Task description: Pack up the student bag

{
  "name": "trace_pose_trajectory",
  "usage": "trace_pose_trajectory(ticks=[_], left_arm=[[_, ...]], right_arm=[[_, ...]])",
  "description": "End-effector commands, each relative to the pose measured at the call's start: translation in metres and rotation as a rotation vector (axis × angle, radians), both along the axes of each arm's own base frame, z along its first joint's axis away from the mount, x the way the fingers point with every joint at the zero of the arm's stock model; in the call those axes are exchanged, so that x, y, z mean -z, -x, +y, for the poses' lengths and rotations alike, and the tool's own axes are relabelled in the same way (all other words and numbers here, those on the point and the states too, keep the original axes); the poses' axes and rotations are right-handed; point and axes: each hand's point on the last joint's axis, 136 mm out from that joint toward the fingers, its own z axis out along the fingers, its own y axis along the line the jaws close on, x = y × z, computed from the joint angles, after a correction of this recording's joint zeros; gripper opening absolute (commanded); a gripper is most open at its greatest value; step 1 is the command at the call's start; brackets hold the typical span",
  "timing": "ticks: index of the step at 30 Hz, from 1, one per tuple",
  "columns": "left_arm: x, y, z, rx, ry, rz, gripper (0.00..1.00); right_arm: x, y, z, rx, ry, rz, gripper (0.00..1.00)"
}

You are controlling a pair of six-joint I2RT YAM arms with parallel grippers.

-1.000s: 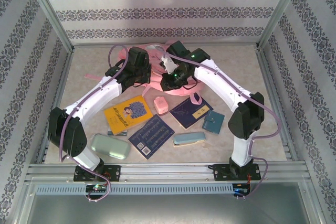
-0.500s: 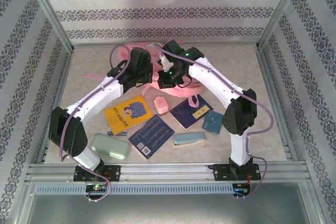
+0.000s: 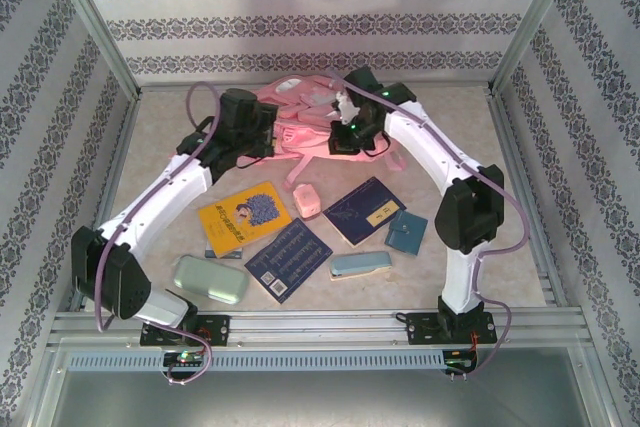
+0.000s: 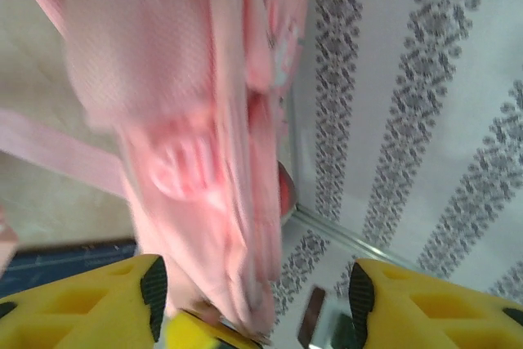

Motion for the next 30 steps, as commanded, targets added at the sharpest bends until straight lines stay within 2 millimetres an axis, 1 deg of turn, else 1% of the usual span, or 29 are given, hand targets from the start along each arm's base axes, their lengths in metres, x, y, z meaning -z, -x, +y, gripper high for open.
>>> trace_pose_trajectory(ticks=[1, 4, 7, 11, 13, 15, 19, 22, 25, 29, 30], left_arm=[[0.030, 0.013, 0.020, 0.043, -0.065, 0.110, 0.65], [0.043, 0.006, 0.023, 0.078, -0.062, 0.159, 0.68], [0.051, -0.007, 0.022, 0.090, -0.059, 0.173, 0.70], [0.052, -0.035, 0.007, 0.125, 0.016, 0.133, 0.67], [0.050, -0.048, -0.003, 0.160, 0.060, 0.108, 0.63], [0.047, -0.057, -0.011, 0.185, 0.087, 0.099, 0.59], [0.045, -0.062, -0.016, 0.200, 0.099, 0.103, 0.51], [0.047, -0.062, -0.013, 0.203, 0.082, 0.129, 0.51], [0.054, -0.063, -0.011, 0.200, 0.057, 0.164, 0.51], [0.063, -0.074, -0.012, 0.213, 0.038, 0.174, 0.49], [0.069, -0.076, -0.013, 0.221, 0.042, 0.187, 0.48]], right_arm=[[-0.031, -0.001, -0.008, -0.047, -0.003, -0.122, 0.00], [-0.030, 0.000, -0.012, -0.049, -0.008, -0.117, 0.00], [-0.028, 0.002, -0.011, -0.055, -0.017, -0.112, 0.00], [-0.027, 0.005, -0.011, -0.060, -0.022, -0.106, 0.00], [-0.027, 0.005, -0.012, -0.062, -0.019, -0.108, 0.00], [-0.026, 0.006, -0.013, -0.064, -0.012, -0.109, 0.00], [-0.027, 0.007, -0.013, -0.065, -0.011, -0.110, 0.00], [-0.027, 0.006, -0.013, -0.066, -0.012, -0.112, 0.00], [-0.028, 0.005, -0.012, -0.067, -0.016, -0.114, 0.00], [-0.030, 0.003, -0.010, -0.067, -0.025, -0.114, 0.00], [-0.029, 0.002, -0.009, -0.068, -0.025, -0.113, 0.00]])
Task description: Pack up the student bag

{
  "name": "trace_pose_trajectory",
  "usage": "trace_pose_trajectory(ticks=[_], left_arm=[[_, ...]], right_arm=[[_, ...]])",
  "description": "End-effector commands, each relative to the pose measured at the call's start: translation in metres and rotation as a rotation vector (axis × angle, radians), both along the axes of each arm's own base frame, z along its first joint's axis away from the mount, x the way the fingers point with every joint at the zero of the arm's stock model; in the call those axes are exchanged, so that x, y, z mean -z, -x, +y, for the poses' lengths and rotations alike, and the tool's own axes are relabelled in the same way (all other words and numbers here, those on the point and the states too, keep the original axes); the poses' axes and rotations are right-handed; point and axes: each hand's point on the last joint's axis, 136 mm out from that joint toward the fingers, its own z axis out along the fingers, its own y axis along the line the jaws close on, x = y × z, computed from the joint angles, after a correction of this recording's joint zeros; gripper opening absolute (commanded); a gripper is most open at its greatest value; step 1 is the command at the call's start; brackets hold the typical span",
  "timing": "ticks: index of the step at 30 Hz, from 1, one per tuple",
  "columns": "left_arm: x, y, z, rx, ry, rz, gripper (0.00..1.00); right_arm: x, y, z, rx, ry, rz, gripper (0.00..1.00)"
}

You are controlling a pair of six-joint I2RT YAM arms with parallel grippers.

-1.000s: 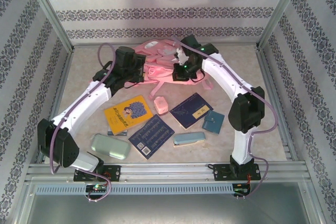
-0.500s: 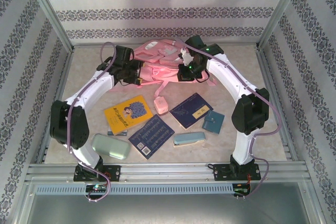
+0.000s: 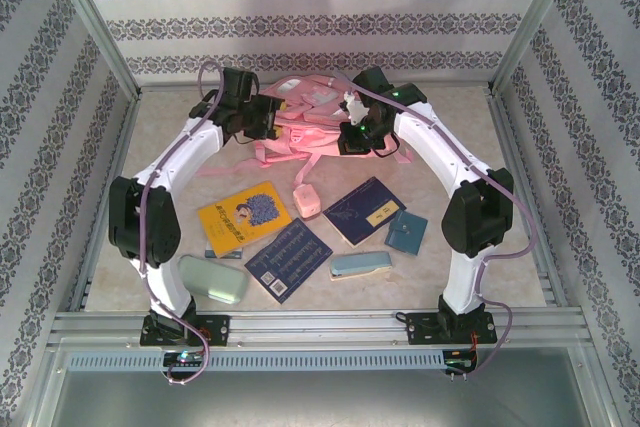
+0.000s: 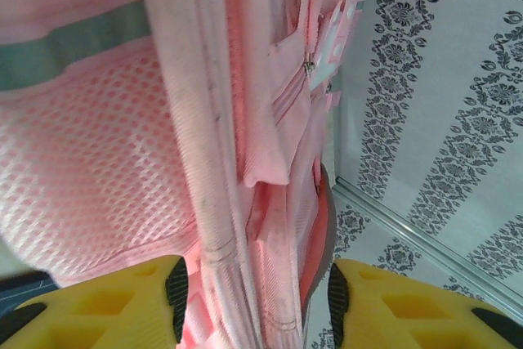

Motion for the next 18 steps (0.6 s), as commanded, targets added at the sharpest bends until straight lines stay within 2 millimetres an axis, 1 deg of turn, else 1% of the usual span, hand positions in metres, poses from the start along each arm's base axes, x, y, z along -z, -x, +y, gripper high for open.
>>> trace_pose_trajectory(ticks=[1, 4, 9, 14, 17, 18], left_arm=[[0.025, -0.004, 0.001, 0.039, -0.019, 0.064, 0.47], [0.033, -0.004, -0.004, 0.063, -0.009, 0.093, 0.46], [0.038, 0.002, 0.003, 0.047, -0.039, 0.114, 0.46], [0.043, -0.006, 0.007, 0.025, -0.033, 0.122, 0.45], [0.043, -0.014, 0.010, 0.014, -0.050, 0.116, 0.40], [0.042, -0.016, 0.010, 0.013, -0.052, 0.111, 0.34]], right_arm=[[-0.031, -0.002, 0.006, -0.029, -0.057, -0.080, 0.00], [-0.031, -0.003, 0.008, -0.027, -0.060, -0.079, 0.00], [-0.033, -0.005, 0.009, -0.028, -0.066, -0.084, 0.00], [-0.033, -0.005, 0.011, -0.032, -0.073, -0.081, 0.00], [-0.033, -0.005, 0.011, -0.036, -0.072, -0.084, 0.00], [-0.033, -0.005, 0.011, -0.036, -0.070, -0.084, 0.00]])
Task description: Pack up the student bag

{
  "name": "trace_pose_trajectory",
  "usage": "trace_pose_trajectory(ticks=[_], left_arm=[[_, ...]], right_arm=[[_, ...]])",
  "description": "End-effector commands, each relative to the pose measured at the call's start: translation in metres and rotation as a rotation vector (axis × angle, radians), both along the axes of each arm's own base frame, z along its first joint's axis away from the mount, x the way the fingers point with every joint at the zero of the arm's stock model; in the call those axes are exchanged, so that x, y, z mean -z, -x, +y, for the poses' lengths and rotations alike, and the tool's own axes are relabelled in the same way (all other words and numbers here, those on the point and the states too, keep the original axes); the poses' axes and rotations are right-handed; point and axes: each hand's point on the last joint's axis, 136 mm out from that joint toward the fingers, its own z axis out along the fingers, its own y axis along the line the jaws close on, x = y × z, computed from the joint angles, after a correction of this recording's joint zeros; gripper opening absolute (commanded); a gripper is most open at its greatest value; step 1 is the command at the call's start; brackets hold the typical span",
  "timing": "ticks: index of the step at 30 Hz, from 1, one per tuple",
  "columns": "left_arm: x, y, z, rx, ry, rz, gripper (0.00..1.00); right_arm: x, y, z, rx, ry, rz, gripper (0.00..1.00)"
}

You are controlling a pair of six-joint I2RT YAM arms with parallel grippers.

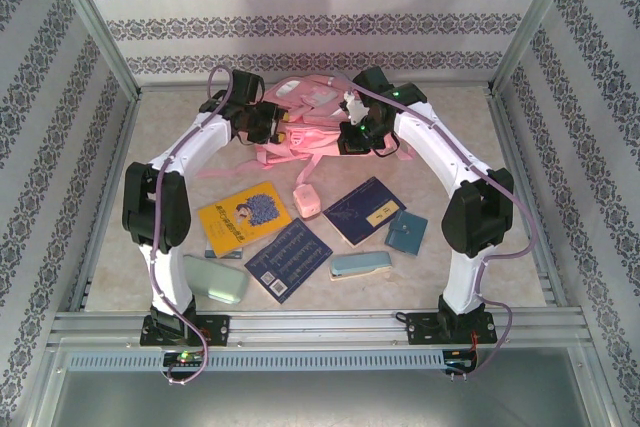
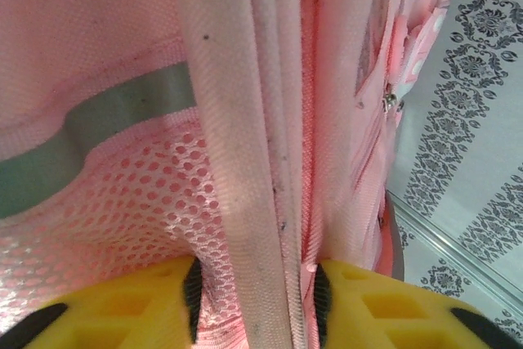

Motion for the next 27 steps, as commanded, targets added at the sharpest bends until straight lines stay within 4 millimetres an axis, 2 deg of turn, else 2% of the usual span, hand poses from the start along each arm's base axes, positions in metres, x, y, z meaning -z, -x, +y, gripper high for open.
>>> trace_pose_trajectory(ticks=[1, 3, 4, 11, 17, 27], left_arm=[[0.000, -0.012, 0.012, -0.023, -0.031, -0.005, 0.24], [-0.002, -0.016, 0.009, -0.036, -0.012, -0.012, 0.06], [-0.006, -0.019, 0.008, -0.047, 0.000, -0.019, 0.00], [-0.038, -0.007, 0.021, -0.168, -0.012, -0.003, 0.00], [-0.062, 0.007, 0.017, -0.244, 0.021, 0.002, 0.00], [-0.072, 0.016, 0.000, -0.274, 0.092, -0.016, 0.00]], right_arm=[[-0.032, -0.005, 0.009, -0.035, -0.063, -0.084, 0.00], [-0.032, -0.003, 0.009, -0.038, -0.066, -0.082, 0.00], [-0.031, -0.002, 0.010, -0.041, -0.066, -0.081, 0.00], [-0.029, 0.009, 0.020, -0.093, -0.047, -0.086, 0.00], [-0.030, 0.014, 0.038, -0.143, -0.021, -0.108, 0.00], [-0.023, 0.020, 0.074, -0.202, 0.005, -0.104, 0.01]])
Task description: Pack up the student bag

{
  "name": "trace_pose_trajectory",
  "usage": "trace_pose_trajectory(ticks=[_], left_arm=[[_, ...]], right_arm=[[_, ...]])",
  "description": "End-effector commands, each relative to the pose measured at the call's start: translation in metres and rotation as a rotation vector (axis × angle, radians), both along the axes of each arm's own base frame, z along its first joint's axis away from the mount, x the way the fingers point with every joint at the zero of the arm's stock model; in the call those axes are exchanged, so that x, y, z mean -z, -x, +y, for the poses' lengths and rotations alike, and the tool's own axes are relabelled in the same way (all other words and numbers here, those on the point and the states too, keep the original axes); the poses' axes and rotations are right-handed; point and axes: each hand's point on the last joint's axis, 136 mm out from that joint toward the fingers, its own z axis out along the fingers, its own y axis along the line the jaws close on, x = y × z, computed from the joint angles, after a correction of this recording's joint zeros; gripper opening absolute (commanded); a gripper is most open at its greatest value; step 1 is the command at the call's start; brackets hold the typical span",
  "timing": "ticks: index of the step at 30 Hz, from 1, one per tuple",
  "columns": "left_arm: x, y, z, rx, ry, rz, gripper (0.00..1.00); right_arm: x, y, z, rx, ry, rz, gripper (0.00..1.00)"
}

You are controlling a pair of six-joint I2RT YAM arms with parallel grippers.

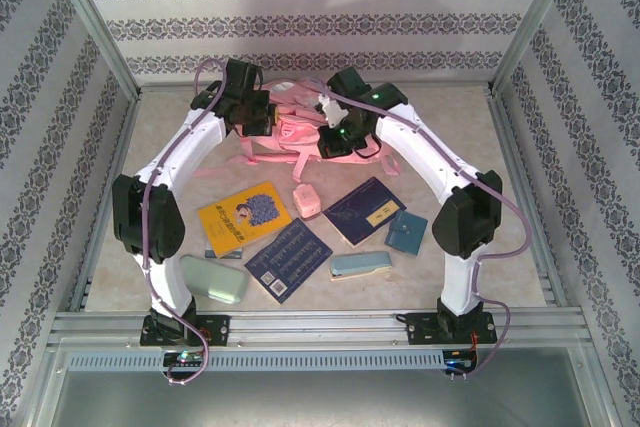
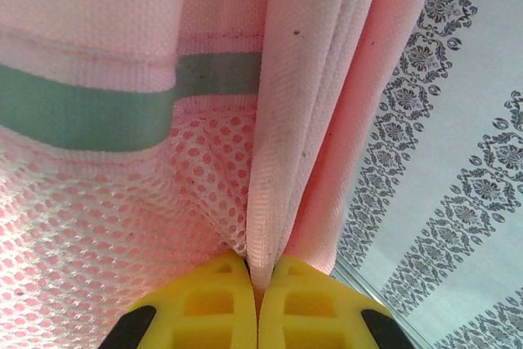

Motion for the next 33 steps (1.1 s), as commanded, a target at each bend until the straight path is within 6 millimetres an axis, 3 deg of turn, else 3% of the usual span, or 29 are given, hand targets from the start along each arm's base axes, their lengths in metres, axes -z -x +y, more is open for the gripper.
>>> trace_pose_trajectory(ticks=[1, 17, 21, 28, 33], left_arm=[[-0.027, 0.005, -0.018, -0.014, 0.081, -0.056, 0.00], [-0.032, 0.010, -0.038, -0.002, 0.105, -0.077, 0.00], [-0.033, 0.010, -0.037, -0.007, 0.113, -0.085, 0.00], [-0.033, 0.009, -0.037, -0.007, 0.122, -0.101, 0.00], [-0.029, 0.000, -0.028, 0.023, 0.124, -0.144, 0.00]], right_arm=[[-0.007, 0.001, 0.028, -0.066, -0.034, -0.035, 0.02], [-0.002, -0.017, 0.096, -0.028, -0.149, 0.032, 0.15], [-0.002, -0.020, 0.113, -0.018, -0.195, 0.050, 0.23], [0.001, -0.034, 0.115, 0.034, -0.192, 0.022, 0.36], [-0.036, -0.033, 0.094, 0.046, -0.172, -0.088, 0.43]])
